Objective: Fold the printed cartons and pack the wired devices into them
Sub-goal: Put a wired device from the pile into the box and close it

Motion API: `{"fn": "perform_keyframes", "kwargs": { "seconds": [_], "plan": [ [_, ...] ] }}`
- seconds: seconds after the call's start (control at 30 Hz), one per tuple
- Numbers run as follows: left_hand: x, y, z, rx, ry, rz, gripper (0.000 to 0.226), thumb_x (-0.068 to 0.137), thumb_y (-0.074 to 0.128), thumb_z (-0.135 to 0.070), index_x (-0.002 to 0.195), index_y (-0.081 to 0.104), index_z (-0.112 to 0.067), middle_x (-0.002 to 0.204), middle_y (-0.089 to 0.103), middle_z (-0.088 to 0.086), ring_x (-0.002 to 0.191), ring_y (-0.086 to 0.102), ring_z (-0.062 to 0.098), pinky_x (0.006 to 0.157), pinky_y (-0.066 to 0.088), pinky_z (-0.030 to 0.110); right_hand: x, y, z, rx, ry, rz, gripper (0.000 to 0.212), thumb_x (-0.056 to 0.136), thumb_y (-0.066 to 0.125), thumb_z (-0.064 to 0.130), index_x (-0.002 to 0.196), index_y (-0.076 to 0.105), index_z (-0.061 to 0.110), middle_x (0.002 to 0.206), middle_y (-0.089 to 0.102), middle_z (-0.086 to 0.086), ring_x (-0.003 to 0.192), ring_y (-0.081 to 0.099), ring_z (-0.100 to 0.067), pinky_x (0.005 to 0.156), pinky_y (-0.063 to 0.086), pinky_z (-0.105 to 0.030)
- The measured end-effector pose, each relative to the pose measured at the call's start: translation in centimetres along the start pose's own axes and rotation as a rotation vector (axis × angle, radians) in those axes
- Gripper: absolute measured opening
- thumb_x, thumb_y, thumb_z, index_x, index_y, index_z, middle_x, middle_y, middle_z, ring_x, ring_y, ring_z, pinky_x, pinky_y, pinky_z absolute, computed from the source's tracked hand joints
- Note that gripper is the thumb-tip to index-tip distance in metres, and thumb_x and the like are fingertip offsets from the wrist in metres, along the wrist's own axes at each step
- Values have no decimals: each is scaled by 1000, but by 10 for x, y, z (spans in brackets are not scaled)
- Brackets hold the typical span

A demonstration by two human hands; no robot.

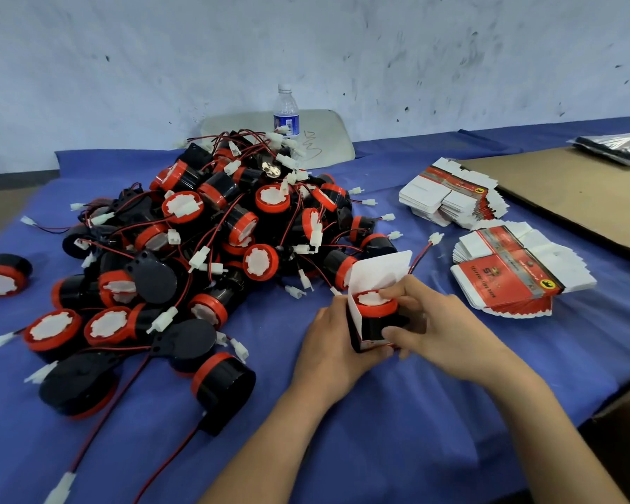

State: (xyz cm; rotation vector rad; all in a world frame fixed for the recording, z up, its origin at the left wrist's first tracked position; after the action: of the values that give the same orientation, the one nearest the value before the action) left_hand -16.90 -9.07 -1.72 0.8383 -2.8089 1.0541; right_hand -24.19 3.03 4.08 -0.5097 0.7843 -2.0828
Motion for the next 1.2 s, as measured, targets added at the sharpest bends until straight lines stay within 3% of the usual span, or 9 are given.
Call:
{"fn": "perform_keyframes", "kwargs": {
  "seconds": [0.23,0.47,0.53,0.63,0.73,0.8,0.9,1.0,1.2],
  "plan": [
    [0,-1,0,-26,-12,3,61,69,81,-42,117,46,-28,108,57,-14,108,49,11,83,48,31,6,-4,1,31,5,-77,36,81,75,10,93,44,23,95,67,18,47,61,-20,66,54,-37],
    [-1,-1,0,-80,-10,-14,74,69,82,-42,130,41,-30,120,58,-11,113,51,12,88,48,33,5,-3,1,-102,-34,-183,30,79,75,17,85,47,28,65,63,7,48,56,-15,62,51,-41],
    [-1,-2,0,-84,7,-21,85,69,82,-40,138,34,-31,123,58,-10,114,52,14,89,48,36,6,-1,0,-212,-4,-118,22,83,71,26,81,49,30,79,69,4,52,58,-12,66,51,-40],
    [-1,-2,-2,-99,21,-10,105,70,82,-39,147,11,-45,126,58,-8,114,54,15,89,50,38,8,-1,0,-444,28,-76,7,88,61,39,89,59,33,111,69,13,87,62,-12,78,50,-36],
    [-5,-5,-11,-113,134,-53,108,78,78,-37,137,-7,-68,147,41,-8,123,51,8,93,50,27,8,-6,-1,-477,45,-80,14,91,56,40,99,67,35,100,70,19,92,61,-13,79,50,-33],
    [-9,-7,-18,-50,272,-112,89,85,73,-28,137,12,-68,157,21,-9,130,42,1,97,45,16,7,-6,-1,-482,21,-74,16,92,57,37,100,70,34,91,72,14,83,60,-12,76,49,-32],
    [-13,-8,-19,27,333,-169,40,87,69,-16,116,59,-41,159,18,-9,127,45,2,94,45,14,-1,-17,-1,-85,-64,-370,16,91,62,26,81,74,22,69,70,5,54,56,-10,57,47,-25],
    [-11,-7,-17,59,270,-152,9,87,69,-19,95,67,-23,152,30,-8,125,48,11,93,50,28,-5,-50,-29,558,86,-827,17,90,62,16,73,64,13,63,67,4,44,54,-8,45,40,-16],
    [-11,-11,-18,84,227,-151,8,90,67,-25,96,69,-20,146,36,-5,122,49,14,87,53,34,58,-40,-46,930,398,-370,7,90,65,18,86,64,12,80,72,-8,47,49,-12,43,37,-18]
  ]
}}
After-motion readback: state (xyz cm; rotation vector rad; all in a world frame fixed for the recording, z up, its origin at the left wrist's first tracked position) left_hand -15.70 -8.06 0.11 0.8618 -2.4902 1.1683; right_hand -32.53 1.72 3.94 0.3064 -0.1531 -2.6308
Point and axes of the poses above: each hand's wrist, its own x-axis towards the middle knuckle, its own y-axis out of the palm, z = x × y, the point moved 5 cm from there along x, towards the middle knuckle
